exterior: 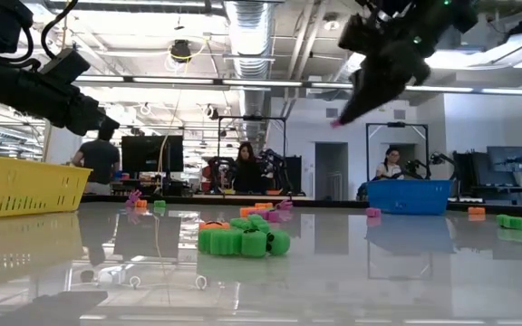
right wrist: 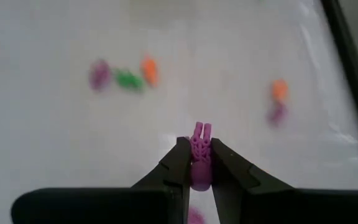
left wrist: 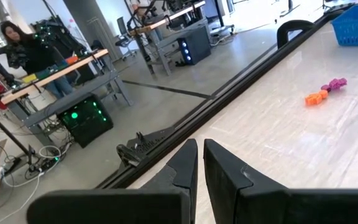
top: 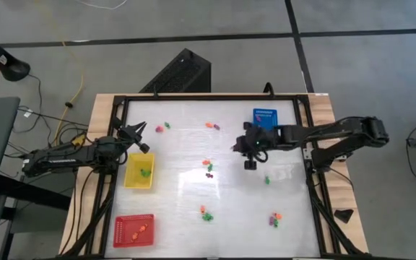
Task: Sort Halloween decoration
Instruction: Put the purple skeleton toy into the blue bin
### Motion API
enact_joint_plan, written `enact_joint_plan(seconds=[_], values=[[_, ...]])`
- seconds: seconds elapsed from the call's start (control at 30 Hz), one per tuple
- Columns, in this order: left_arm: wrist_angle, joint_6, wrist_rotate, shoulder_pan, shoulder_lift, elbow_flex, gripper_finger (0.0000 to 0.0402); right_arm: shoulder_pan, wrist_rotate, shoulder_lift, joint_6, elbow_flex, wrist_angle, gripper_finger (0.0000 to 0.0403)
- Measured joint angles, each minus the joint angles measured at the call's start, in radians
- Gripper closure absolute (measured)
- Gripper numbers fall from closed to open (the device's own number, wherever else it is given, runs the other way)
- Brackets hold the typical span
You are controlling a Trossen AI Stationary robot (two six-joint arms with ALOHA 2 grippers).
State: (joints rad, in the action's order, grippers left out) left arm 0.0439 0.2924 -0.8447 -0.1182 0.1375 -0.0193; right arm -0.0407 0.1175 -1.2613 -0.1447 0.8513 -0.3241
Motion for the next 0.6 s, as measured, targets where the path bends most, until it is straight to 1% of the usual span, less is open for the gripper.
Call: enact_joint_plan(seconds=[0.1, 0.2, 0.33, 0.4, 0.43, 0.5, 0.53, 0.6], values=[[0.0, 0.0, 0.0, 0.0, 0.0, 0.0, 0.0384, -0.003, -0.134, -0.046, 0.02, -0.03, 0.194, 0.0327], [0.0, 0.0, 0.0, 0.0, 0.0, 0.0, 0.0384, 0.036, -0.224, -0.156, 0.043, -0.037, 0.454, 0.0327], [0.0, 0.0, 0.0, 0.0, 0.0, 0.0, 0.0384, 0.128, -0.28, -0.372, 0.051, -0.021, 0.896, 0.0327], [0.0, 0.0, 0.0, 0.0, 0.0, 0.0, 0.0384, 0.182, -0.281, -0.495, 0.051, 0.029, 1.084, 0.0327], [0.0, 0.0, 0.0, 0.0, 0.0, 0.0, 0.0384, 0.207, -0.281, -0.554, 0.051, 0.067, 1.152, 0.0327], [0.0, 0.0, 0.001, 0.0, 0.0, 0.0, 0.0384, 0.249, -0.281, -0.666, 0.05, 0.168, 1.233, 0.0327], [0.0, 0.0, 0.0, 0.0, 0.0, 0.0, 0.0384, 0.265, -0.281, -0.71, 0.047, 0.22, 1.237, 0.0327], [0.0, 0.0, 0.001, 0.0, 0.0, 0.0, 0.0384, 0.284, -0.282, -0.776, 0.02, 0.316, 1.188, 0.0327]])
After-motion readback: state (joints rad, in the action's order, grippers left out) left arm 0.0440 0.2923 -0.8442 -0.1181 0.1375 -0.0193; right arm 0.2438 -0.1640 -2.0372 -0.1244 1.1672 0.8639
